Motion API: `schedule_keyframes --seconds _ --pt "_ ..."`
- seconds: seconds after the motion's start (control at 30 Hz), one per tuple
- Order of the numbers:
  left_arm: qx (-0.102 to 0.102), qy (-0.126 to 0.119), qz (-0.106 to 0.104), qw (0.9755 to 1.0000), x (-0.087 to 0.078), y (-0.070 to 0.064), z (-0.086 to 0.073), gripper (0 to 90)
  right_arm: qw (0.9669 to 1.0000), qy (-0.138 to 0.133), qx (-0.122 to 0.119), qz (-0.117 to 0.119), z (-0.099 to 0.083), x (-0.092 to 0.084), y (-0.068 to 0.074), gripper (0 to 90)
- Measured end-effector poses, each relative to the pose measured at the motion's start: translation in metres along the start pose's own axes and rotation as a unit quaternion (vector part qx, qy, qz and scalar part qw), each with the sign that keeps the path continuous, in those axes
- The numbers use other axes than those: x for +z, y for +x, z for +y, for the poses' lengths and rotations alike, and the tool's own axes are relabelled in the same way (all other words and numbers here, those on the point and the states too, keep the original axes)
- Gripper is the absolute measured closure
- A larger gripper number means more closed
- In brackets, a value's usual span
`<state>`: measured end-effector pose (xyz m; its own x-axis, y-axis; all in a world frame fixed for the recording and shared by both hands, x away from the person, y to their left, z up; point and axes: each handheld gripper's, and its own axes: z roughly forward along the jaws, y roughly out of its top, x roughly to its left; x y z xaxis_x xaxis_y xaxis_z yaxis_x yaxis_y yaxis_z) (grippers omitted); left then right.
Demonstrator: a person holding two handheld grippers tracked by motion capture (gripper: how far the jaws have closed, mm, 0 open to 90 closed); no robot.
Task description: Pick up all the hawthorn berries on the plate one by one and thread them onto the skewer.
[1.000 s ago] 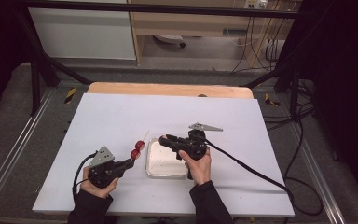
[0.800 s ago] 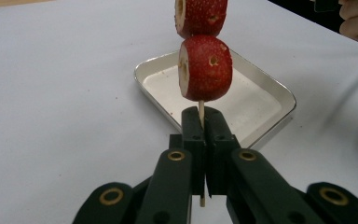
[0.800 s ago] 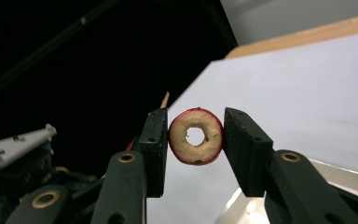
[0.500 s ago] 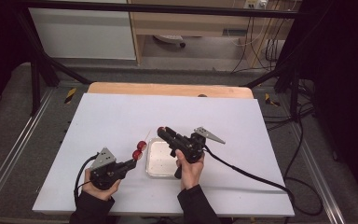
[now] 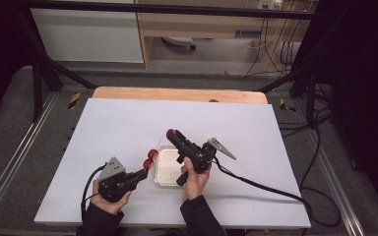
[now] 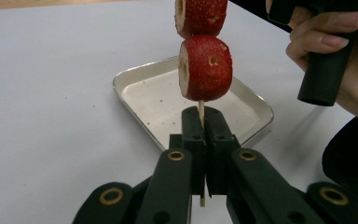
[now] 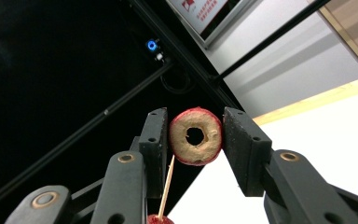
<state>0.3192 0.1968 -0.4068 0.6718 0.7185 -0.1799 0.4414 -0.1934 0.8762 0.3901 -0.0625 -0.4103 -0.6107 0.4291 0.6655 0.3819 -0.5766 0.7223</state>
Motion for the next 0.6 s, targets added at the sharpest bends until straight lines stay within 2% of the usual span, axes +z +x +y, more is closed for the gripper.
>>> schedule_keyframes --seconds 0.37,0.6 --pt "-0.007 0.0 -0.006 1.0 0.007 -0.011 -0.001 88.4 0.9987 -0.045 0.015 0.02 -0.006 0.0 -0.001 61.7" --pt "-0.012 -0.006 -0.006 0.9999 0.009 -0.016 -0.001 88.4 0.9978 -0.057 0.023 0.025 -0.01 0.0 -0.002 61.7"
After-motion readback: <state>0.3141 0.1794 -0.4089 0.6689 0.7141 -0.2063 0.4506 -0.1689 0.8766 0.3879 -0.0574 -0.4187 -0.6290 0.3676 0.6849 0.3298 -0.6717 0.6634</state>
